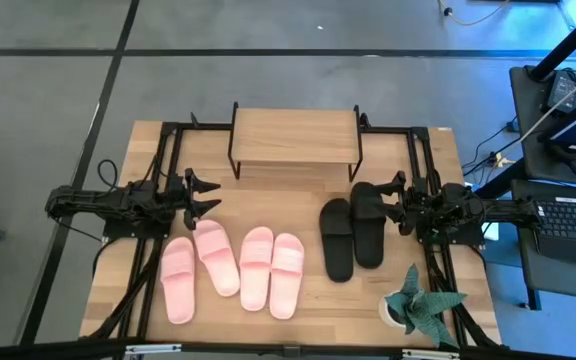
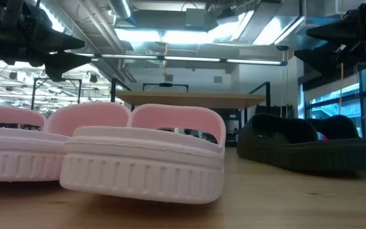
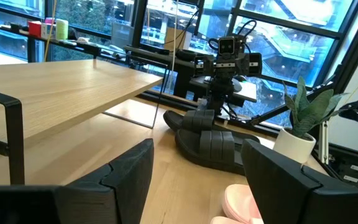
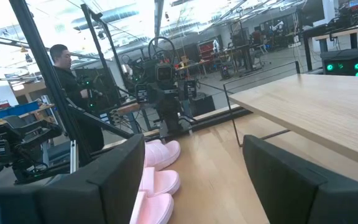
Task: Pick and place slides into the shelf
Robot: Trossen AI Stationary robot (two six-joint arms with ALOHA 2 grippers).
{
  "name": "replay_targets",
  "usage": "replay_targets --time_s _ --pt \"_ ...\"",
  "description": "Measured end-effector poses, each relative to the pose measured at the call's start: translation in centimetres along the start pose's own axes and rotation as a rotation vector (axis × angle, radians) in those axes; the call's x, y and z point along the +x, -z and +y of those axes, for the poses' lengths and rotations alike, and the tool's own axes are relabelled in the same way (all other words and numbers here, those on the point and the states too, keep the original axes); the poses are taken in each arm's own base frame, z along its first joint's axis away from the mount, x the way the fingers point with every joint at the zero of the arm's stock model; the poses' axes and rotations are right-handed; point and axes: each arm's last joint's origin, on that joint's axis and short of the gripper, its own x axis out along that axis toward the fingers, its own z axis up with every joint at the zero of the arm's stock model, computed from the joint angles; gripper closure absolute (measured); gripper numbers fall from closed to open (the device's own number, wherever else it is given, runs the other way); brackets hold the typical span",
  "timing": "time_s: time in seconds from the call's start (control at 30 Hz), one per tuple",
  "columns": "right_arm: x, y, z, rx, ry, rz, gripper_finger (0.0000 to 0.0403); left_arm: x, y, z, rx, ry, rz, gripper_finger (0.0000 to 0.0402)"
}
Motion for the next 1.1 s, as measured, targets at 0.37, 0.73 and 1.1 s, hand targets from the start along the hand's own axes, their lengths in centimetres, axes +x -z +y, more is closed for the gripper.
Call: replay_targets --time_s 0.37,0.73,1.1 --pt "-0.05 -0.95 0.25 -0.041 -0.023 -0.097 0.0130 0.00 0.01 0.00 0.000 0.000 0.000 0.0166" --pt "-0.04 -0.89 0.24 -0.056 -0.021 -0.092 0.0130 0.00 0.00 0.00 0.000 0.000 0.000 0.0166" --pt "-0.04 -0.87 0.23 -0.067 -0.021 -0.091 0.0130 0.00 0.00 0.00 0.000 0.000 0.000 0.0166"
